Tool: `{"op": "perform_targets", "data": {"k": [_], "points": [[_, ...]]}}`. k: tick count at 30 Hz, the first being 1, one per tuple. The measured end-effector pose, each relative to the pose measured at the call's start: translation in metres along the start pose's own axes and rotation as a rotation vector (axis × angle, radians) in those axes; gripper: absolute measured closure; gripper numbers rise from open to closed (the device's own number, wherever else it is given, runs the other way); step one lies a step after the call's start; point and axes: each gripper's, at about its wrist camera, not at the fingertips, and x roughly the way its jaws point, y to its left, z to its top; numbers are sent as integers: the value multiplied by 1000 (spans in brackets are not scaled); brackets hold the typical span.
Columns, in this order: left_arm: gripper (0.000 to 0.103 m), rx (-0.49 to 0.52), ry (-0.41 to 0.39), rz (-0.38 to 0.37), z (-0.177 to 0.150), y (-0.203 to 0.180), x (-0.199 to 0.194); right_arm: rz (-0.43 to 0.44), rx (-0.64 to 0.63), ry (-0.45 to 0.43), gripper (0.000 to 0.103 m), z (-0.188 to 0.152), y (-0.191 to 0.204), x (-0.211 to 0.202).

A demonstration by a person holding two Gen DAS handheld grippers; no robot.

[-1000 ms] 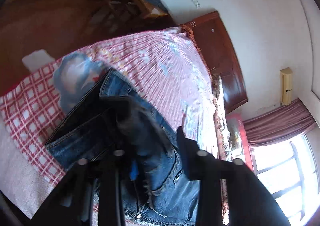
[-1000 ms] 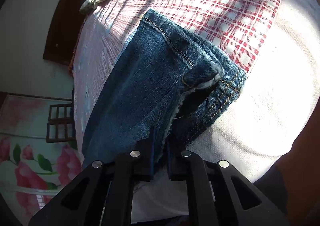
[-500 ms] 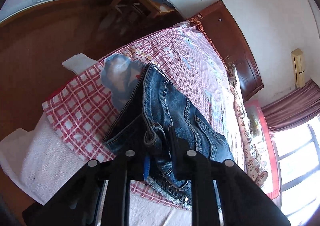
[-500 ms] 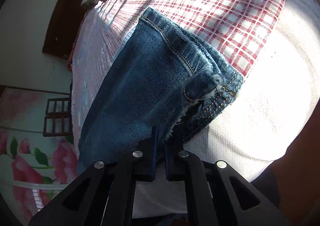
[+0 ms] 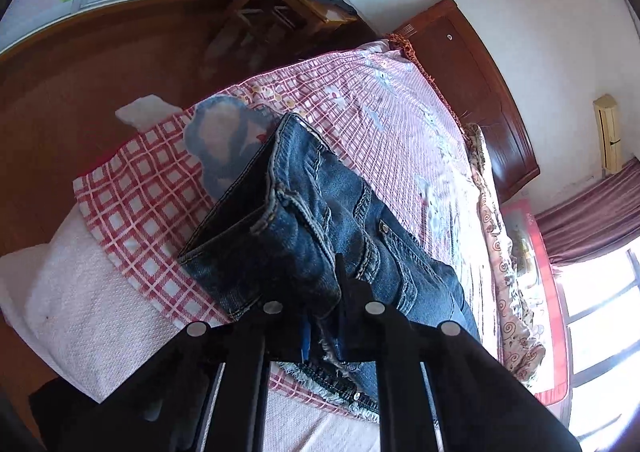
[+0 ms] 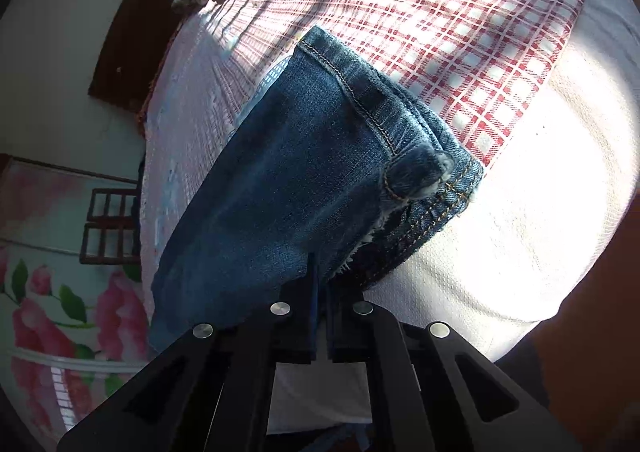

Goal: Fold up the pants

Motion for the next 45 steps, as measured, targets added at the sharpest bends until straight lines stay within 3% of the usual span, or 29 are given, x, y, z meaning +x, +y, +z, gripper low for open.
{"op": "perform_targets", "data": {"k": [3, 5, 7, 11, 14, 18, 22, 25, 28, 31, 33, 35, 37, 41, 45], "points": [[95, 76, 22, 62, 0, 0, 0, -11, 1, 4, 101, 2, -7, -1], [94, 67, 59, 107, -6, 15, 12, -7, 19, 12, 102, 2, -18, 3], [94, 53, 37, 101, -10, 24, 15, 5, 29, 5, 102, 1, -19, 2], [93, 162, 8, 198, -10, -1, 21, -64, -58, 17, 102, 4, -7, 6], [93, 157, -26, 203, -2, -3, 23, -96, -81, 8, 102, 4, -1, 6], [93, 131, -60, 210, 0, -3, 23, -48, -30, -37, 102, 1, -10, 3], [90, 188, -58, 238, -6, -5, 19, -10, 14, -55, 103, -3, -19, 4], [80, 219, -56, 280, -6, -6, 9, -25, -5, -41, 103, -1, -16, 3], [56, 209, -89, 327, -1, 3, -12, -32, 6, -27, 103, -1, -22, -7], [44, 167, -138, 370, -2, 13, -38, -6, 51, -40, 103, -1, -35, -20], [41, 183, -170, 412, -6, 12, -50, 3, 80, -66, 103, -1, -45, -29], [40, 207, -192, 409, -14, 1, -60, 34, 118, -120, 103, -1, -58, -41], [35, 239, -205, 360, -26, -18, -65, 78, 153, -154, 103, 2, -70, -50], [31, 392, -169, 226, -54, -79, -53, 77, 119, -150, 103, 13, -72, -45], [28, 546, -106, 111, -84, -146, -26, 1, 21, -172, 103, 18, -47, -48]]}}
